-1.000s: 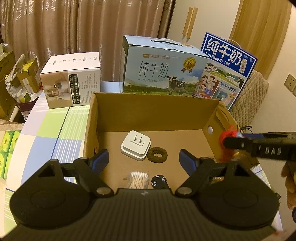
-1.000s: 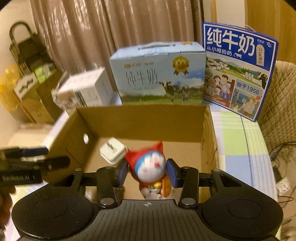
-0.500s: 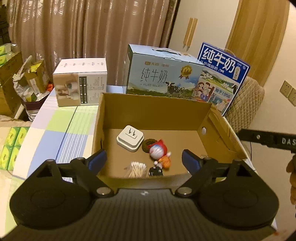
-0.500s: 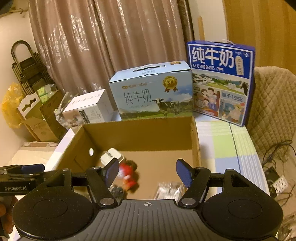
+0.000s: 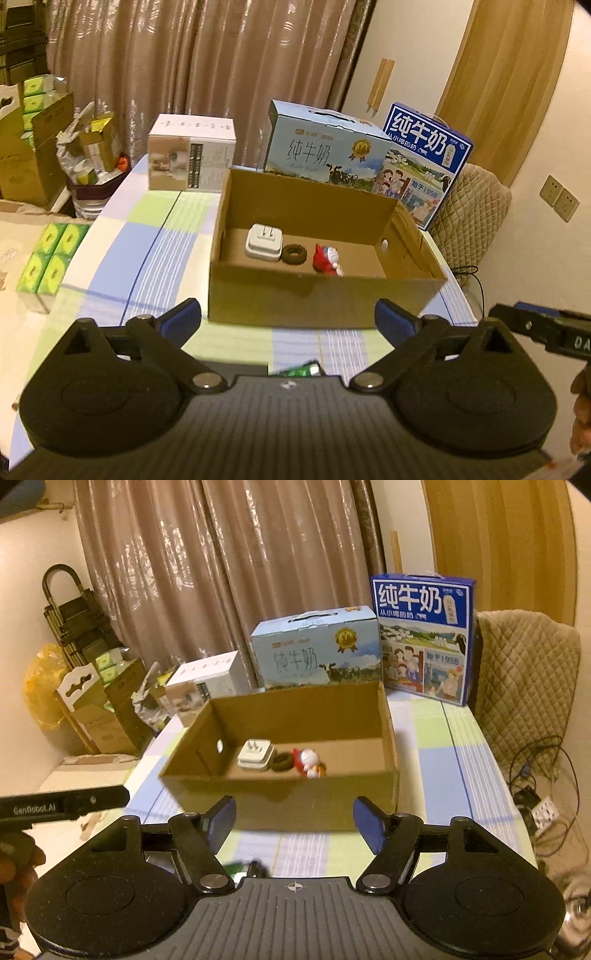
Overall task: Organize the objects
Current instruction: 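Withdraw both tools from the box back over the table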
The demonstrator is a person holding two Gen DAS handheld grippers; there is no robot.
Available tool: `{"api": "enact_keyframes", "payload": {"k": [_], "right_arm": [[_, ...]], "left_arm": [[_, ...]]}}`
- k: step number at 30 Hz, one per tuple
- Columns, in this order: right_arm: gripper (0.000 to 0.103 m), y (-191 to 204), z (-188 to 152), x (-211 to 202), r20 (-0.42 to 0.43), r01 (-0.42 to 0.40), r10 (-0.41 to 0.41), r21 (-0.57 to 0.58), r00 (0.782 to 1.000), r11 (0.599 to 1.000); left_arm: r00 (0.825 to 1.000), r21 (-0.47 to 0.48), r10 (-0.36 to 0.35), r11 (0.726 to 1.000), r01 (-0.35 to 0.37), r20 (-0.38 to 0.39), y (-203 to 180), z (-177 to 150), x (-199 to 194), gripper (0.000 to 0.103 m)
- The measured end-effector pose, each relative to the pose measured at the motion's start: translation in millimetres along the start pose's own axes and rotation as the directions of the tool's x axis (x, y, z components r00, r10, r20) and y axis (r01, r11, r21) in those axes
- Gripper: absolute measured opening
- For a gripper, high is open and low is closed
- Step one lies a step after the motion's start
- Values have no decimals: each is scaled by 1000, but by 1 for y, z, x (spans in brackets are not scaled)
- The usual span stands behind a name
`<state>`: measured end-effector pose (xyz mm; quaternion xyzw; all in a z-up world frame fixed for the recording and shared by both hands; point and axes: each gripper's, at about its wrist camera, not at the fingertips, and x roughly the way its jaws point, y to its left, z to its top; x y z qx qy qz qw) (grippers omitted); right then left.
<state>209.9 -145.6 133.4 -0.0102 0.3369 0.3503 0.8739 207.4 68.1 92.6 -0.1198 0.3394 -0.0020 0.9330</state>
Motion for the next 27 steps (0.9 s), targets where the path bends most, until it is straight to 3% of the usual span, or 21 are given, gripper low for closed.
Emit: {"api": "enact_keyframes", "payload": {"k": [14,27], "right_arm": [[69,31,-88,-66,-37,52,-54,-59,998,997],[69,28,-124,-79,-110,86,-90,-45,990,995]], "left_arm": [[999,-66,32,997,-33,-16,7,-82,-77,102],[998,-74,6,997,-11,-65,2,-117,-91,102]]}}
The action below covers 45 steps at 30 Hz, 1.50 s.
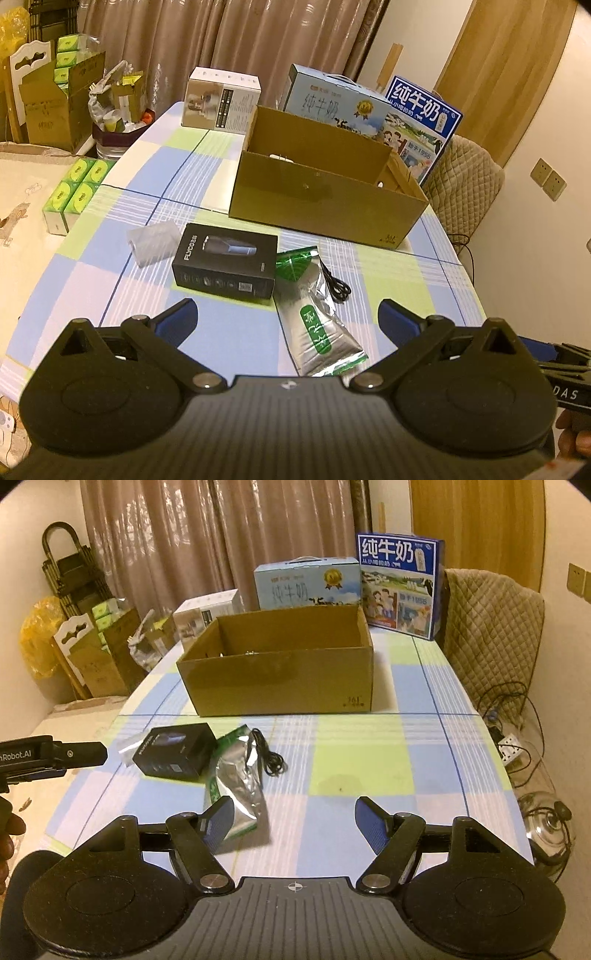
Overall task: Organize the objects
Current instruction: 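Withdraw both tools from the box back over the table, then lower the left tool to the foil bag while the right tool approaches the black cable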
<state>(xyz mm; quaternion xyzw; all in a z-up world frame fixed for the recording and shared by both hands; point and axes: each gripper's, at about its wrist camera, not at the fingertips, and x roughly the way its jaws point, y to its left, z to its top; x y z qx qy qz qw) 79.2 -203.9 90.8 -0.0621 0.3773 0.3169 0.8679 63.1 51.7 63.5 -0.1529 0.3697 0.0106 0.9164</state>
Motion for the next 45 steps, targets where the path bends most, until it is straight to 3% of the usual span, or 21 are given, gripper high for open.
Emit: {"api": "enact_keyframes", "payload": {"k": [27,45], "right_arm": [[69,-17,-4,21,-38,-7,8,37,999,999],[69,-47,3,86,-97,7,-3,38,995,999]], "left_arm": [[997,49,10,999,-6,-81,-12,-14,33,102],[981,33,3,999,3,-196,-18,-7,130,101]]}}
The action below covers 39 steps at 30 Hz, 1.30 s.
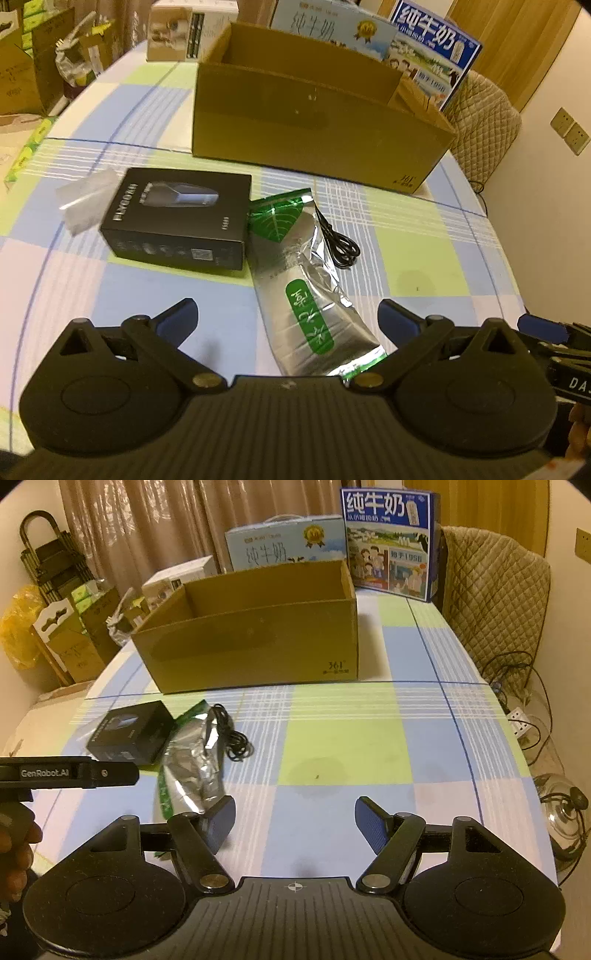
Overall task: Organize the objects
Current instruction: 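Lower the left tool to the foil bag while the right tool approaches the black cable, then grasp the silver-green foil bag with the left tool while the right tool grasps the black cable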
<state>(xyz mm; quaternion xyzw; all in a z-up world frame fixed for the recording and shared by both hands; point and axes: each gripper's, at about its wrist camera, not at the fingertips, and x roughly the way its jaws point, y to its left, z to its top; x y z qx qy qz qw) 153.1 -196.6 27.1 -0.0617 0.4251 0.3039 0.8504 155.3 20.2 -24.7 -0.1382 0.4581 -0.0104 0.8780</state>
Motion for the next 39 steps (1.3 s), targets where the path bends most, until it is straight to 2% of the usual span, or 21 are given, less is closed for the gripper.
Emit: {"api": "enact_keyframes", "payload": {"k": [3,13,16,17,20,22,27,32,37,39], "right_arm": [[69,-5,4,13,-12,-5,5,6,1000,1000],[69,-6,18,50,-37,-28,27,-22,999,999],[68,-6,21,59,-42,-34,32,-35,999,999],[68,-6,22,60,-43,-35,33,-38,998,999],[66,-6,25,67,-49,-38,36,-41,998,998],[65,-6,26,70,-53,-38,36,-42,998,998],[63,-4,27,75,-62,-41,38,-46,997,998],[61,3,29,80,-70,-59,54,-68,996,996],[49,16,37,93,-85,-114,104,-119,991,986],[45,23,43,101,-92,-141,129,-142,987,980]], "left_arm": [[1000,2,1,1000,0,-25,-1,4,18,95],[997,-11,-4,1000,3,-72,1,15,60,89],[997,-1,-1,1000,1,-83,1,16,67,79],[996,-1,1,1000,-1,-89,1,16,69,72],[995,-15,-15,1000,14,-94,2,15,71,68],[995,-15,-23,1000,22,-98,1,15,72,57],[995,9,-17,1000,18,-98,3,18,73,42],[995,62,4,998,2,-100,9,24,69,37],[995,81,54,996,-47,-80,22,30,64,34],[996,71,51,996,-46,-79,28,32,63,34]]}}
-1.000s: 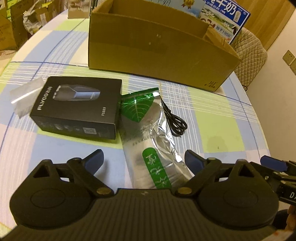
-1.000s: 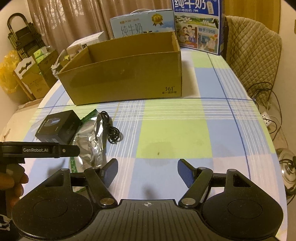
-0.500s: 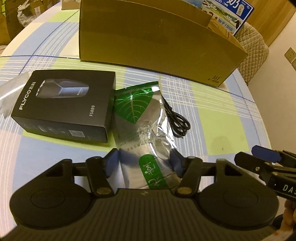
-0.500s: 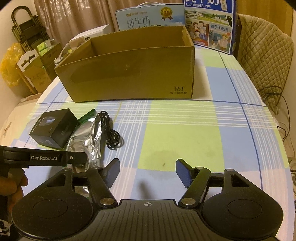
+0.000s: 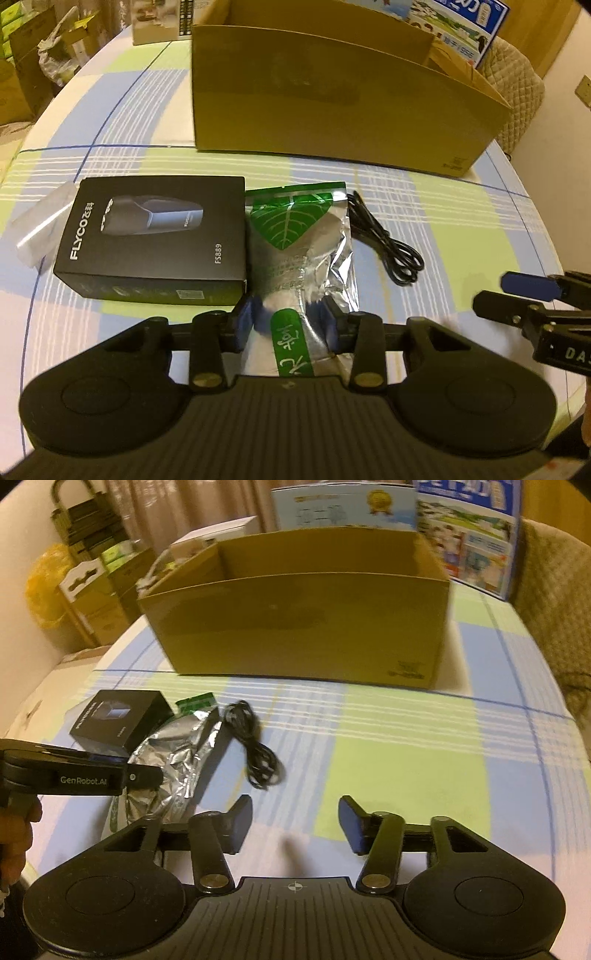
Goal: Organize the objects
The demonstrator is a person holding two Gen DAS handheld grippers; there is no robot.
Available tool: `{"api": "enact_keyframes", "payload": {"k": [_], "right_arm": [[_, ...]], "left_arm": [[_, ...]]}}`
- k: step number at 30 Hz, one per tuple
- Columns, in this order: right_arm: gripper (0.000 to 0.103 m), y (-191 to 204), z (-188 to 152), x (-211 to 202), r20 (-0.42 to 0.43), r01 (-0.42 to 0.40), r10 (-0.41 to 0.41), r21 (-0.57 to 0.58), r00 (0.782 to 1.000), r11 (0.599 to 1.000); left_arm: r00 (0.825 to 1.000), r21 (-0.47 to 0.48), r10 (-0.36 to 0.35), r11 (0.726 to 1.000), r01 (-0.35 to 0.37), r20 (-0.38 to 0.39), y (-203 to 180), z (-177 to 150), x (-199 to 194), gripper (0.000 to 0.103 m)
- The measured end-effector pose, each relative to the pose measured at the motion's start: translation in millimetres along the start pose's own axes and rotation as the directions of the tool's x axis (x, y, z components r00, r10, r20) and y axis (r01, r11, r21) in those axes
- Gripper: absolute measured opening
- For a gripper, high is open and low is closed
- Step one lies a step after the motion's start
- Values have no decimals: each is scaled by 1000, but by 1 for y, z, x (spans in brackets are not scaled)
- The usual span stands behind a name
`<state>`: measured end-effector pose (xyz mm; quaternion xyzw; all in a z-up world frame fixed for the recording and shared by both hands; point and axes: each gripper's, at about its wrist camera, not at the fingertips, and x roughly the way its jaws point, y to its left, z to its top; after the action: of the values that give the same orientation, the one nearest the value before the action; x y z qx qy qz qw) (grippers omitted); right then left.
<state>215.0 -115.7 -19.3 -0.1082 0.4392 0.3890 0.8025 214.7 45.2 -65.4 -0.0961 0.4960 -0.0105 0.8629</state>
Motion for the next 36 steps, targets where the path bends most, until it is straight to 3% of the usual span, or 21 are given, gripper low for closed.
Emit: {"api": "enact_keyframes", "payload": {"k": [8,17,20,25,31,36], "right_arm": [[36,18,32,43,-38,-47,43,-131,998,990],[34,25,45,92,-134,-47,15,-242,991,969],[23,28,43,99,-136,-36,-1,-270,991,962],[21,25,38,94,-127,-14,-15,-227,992,974],[21,17,20,67,-105,12,-26,-127,994,992],[21,6,5,47,-86,35,-39,-47,995,998]], "left_arm": [[1000,-11,-20,1000,20,1,5,1,1,37],[999,-21,-41,999,41,-6,11,-1,5,50],[999,-25,-49,999,49,-11,13,-2,8,52],[998,-17,-56,998,55,-20,10,-1,10,55],[999,12,-37,999,37,-35,0,1,13,68],[998,72,18,997,-14,-63,-17,2,21,80]]}}
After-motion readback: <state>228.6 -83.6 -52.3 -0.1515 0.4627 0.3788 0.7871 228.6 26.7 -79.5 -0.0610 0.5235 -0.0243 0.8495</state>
